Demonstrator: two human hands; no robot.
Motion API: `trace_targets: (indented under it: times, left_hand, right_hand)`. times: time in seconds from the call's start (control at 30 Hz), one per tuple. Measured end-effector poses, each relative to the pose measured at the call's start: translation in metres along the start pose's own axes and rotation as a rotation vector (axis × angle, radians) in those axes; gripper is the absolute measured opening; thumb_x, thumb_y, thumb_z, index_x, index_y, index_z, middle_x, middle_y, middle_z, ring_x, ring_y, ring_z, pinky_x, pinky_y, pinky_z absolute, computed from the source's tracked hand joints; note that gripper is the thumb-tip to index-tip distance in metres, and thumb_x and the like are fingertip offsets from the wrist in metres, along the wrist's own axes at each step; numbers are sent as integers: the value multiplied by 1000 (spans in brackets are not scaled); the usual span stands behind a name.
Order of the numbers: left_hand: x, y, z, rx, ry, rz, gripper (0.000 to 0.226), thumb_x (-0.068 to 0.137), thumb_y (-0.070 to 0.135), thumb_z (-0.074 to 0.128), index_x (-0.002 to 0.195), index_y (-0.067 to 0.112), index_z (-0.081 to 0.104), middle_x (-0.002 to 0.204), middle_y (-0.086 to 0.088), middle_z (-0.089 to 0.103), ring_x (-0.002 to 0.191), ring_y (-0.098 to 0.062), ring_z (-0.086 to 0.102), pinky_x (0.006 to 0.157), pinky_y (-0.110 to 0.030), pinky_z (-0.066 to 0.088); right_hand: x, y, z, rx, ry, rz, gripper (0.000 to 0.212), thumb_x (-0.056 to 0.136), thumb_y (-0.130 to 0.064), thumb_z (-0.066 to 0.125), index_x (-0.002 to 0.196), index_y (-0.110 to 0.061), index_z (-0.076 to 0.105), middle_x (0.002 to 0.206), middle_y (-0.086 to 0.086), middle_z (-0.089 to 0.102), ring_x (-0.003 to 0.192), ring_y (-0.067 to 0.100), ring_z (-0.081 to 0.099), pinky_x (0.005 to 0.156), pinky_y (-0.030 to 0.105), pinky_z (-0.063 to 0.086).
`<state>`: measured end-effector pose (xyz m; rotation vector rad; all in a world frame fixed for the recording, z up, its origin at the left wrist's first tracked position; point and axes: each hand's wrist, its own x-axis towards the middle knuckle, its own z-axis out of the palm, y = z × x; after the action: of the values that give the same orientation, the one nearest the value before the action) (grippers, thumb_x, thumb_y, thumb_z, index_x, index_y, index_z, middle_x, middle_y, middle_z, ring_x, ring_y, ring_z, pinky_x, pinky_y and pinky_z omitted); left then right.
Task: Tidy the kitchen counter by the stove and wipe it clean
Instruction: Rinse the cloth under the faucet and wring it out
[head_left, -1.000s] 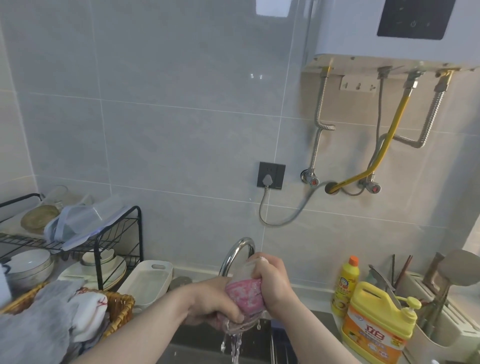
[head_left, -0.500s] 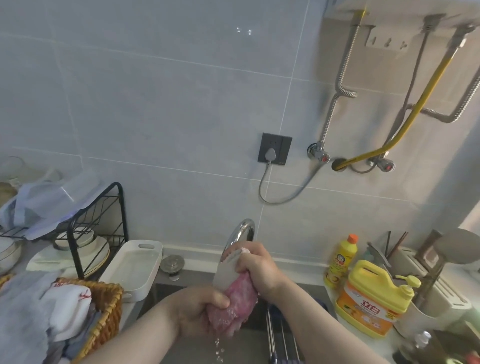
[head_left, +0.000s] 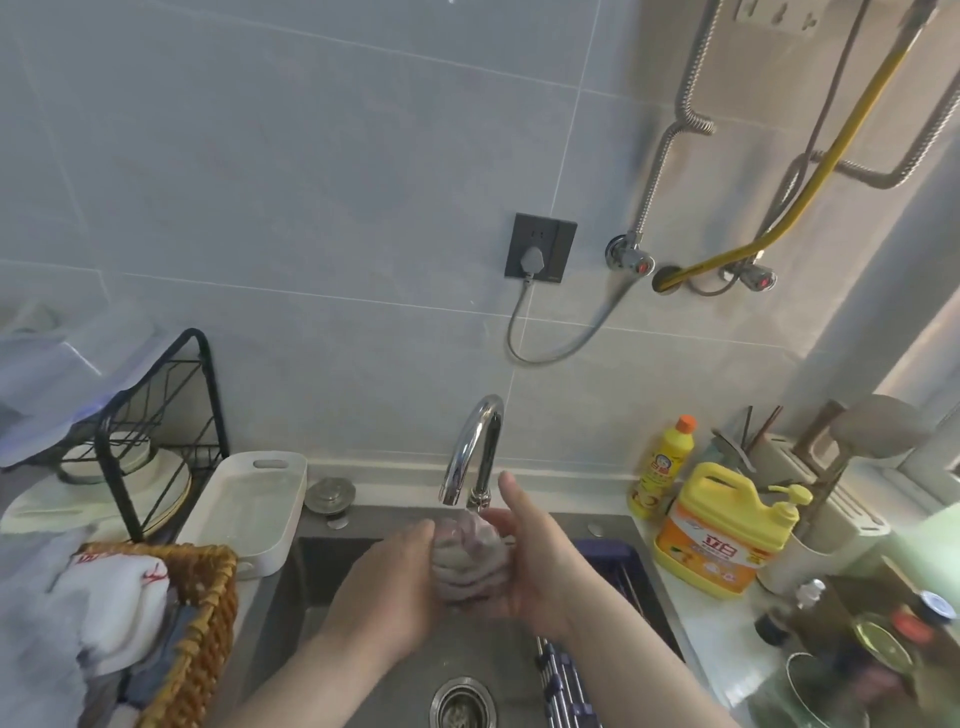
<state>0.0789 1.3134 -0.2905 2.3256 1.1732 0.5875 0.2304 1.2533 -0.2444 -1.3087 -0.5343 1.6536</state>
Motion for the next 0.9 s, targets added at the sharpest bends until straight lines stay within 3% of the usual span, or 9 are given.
trace_targets:
  times: [0.03,0.1,0.2,0.27,0.47,0.53,0.67,0.8,0.9]
  left_hand:
    - [-2,-1,4,113,7,22,19,84,28,57,101,30,49,101,6,64,98,-16,63,76,-28,47]
    - [-7,0,11,218,-3,112,23,85,26,56,105,27,45,102,3,61,98,-22,61,76,-33,48]
    - [-9,-8,13,189,-27,154,39,78,19,58,113,25,44,103,1,60,97,-24,62,78,-36,51]
    - [-9,-6,3,56,-79,112,41,77,24,53,118,27,46,110,3,61,104,-21,60,84,-32,48]
    - [0,18,-29,-144,-394,53,16,71,19,57,81,31,53,80,9,65,68,-2,58,57,-11,42]
    - [8,13,-29,-216,-494,16,18,64,9,59,68,24,51,66,9,56,54,-4,48,48,-17,38]
    - [12,5,-35,-693,-714,-165,30,55,-6,56,54,23,62,56,2,49,48,-10,43,44,-17,34]
    - [20,-6,-26,-616,-663,-151,23,56,1,59,57,23,62,57,8,53,50,-5,48,48,-18,37]
    - [23,-14,-10,-574,-474,-258,21,58,7,60,73,20,66,63,4,61,55,-11,56,50,-23,45]
  right_hand:
    - [4,4,9,6,4,-16,65,86,-72,47,67,-11,64,65,12,58,57,24,54,57,30,40]
    - [14,14,21,10,164,-80,52,76,-60,67,58,-15,48,48,3,38,41,14,34,47,24,25]
    - [23,30,25,-91,576,-258,18,69,-20,73,71,-12,57,60,8,51,51,19,47,48,24,37]
    - [20,33,29,-158,667,-364,11,60,-18,67,65,-15,58,60,3,51,58,17,47,54,27,40]
    - [15,28,32,-394,654,-557,18,53,-18,52,64,-7,62,54,-2,48,58,13,43,55,25,39]
    - [17,26,31,-414,623,-571,18,52,-16,50,63,-12,64,57,0,53,60,14,47,58,27,42]
    - [21,22,33,-453,557,-577,18,51,-15,48,62,-11,62,59,2,51,62,16,46,58,29,41]
    - [27,20,29,-595,536,-602,13,62,-24,58,71,-21,68,71,2,67,71,12,61,68,30,51]
    - [26,16,19,-798,470,-555,25,74,-43,63,98,-36,66,97,-12,66,92,1,61,82,27,54]
